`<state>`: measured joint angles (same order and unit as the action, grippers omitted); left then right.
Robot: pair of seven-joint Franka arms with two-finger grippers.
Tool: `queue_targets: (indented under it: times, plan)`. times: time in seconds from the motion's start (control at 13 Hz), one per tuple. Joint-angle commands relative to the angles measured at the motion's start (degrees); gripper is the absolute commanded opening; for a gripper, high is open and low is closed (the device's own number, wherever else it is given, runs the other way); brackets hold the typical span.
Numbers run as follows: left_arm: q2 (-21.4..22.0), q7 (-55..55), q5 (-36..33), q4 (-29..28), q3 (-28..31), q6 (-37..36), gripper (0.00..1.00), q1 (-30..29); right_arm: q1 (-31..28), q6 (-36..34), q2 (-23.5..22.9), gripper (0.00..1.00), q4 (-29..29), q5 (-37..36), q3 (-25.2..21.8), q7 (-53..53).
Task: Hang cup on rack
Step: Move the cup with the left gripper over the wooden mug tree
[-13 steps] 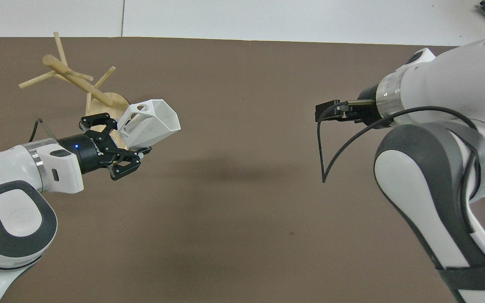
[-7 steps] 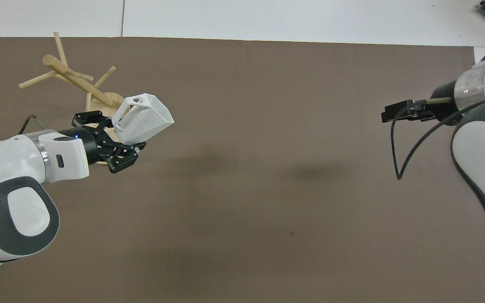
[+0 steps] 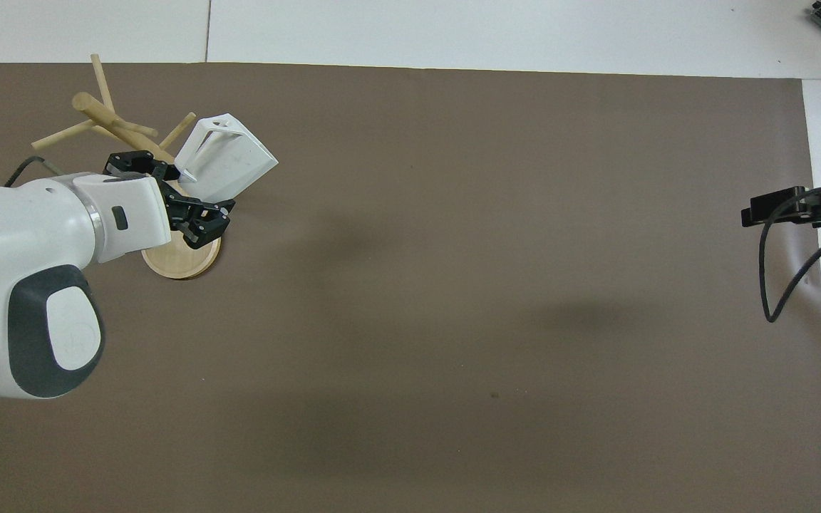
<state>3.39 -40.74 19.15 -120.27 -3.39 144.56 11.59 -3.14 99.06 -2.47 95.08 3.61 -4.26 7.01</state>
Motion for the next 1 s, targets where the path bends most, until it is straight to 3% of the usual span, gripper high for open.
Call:
queue_targets:
  times: [0.0,0.38,0.92]
  plan:
    - [-0.2,5.3,-1.4,-0.8,0.1,1.2,0.00,0.0,0.1,-4.2,0.5,1.00,-2.9,-1.1,-0.1,0.5]
    - [0.3,5.5,-1.4,-1.9,0.1,4.1,0.00,-1.6,0.1,-9.1,0.9,1.00,-6.2,-0.5,-0.8,-0.1]
    - [1.3,11.0,-1.4,-5.4,0.1,8.1,0.00,-2.9,0.2,-12.4,2.9,1.00,-4.9,-0.4,0.2,-2.4]
